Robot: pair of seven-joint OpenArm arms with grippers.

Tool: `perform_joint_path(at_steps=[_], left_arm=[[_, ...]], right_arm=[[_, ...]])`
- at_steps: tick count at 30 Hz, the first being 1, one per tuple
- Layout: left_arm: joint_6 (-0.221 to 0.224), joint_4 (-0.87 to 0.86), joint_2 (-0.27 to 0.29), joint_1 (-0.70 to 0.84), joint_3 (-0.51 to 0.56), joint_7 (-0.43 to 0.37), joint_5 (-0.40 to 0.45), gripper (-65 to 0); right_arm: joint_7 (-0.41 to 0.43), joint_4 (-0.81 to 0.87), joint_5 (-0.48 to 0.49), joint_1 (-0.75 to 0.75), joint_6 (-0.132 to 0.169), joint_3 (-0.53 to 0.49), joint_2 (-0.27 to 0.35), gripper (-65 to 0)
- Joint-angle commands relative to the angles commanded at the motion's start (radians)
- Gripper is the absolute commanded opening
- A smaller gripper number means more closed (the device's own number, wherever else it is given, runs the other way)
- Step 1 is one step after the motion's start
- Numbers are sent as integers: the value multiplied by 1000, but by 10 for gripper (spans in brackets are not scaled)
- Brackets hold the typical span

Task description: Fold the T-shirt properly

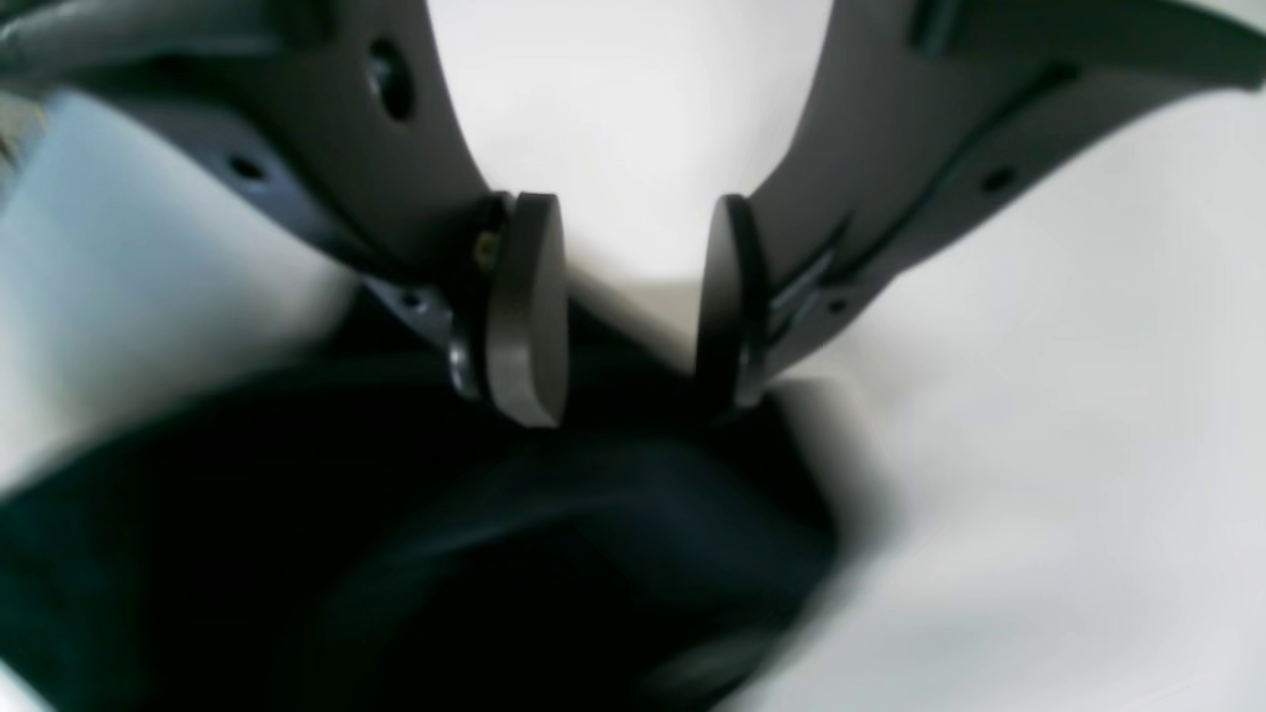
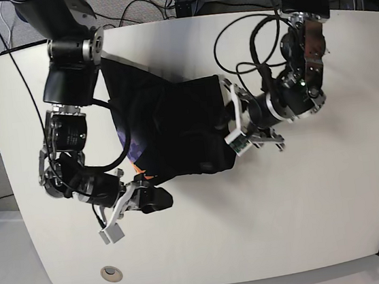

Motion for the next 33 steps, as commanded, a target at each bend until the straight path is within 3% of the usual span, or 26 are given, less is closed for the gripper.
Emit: perform_joint_path(at_steps=[5,13,16,20,26,29,33], left_arm=[[0,48,12,61,15,0,0,-445],[0,123,3,55,35,3,-2,-445],[0,126,-9,38,-15,2,-2,-445],[0,126,-34,-37,-71,2,-2,-445],[0,120,-41,-133,-118,2,-2,-445],[0,120,-41,-153,-126,2,-2,-445],[0,120,-34,-149,-121,2,-2,-445]], right_arm=[[-2,44,2,-120,-3,3,44,-388],[-2,123,0,-276,-3,2,46,-390],[-2,124,0,-313,-3,0,38,-390],[-2,144,0,-361,-3,-3,-21,-390],[-2,176,0,-365,-6,-117,-132,-390],[-2,176,0,-362,-43,-163,-201,-390],[-2,176,0,-327,-48,-164,-216,-390]])
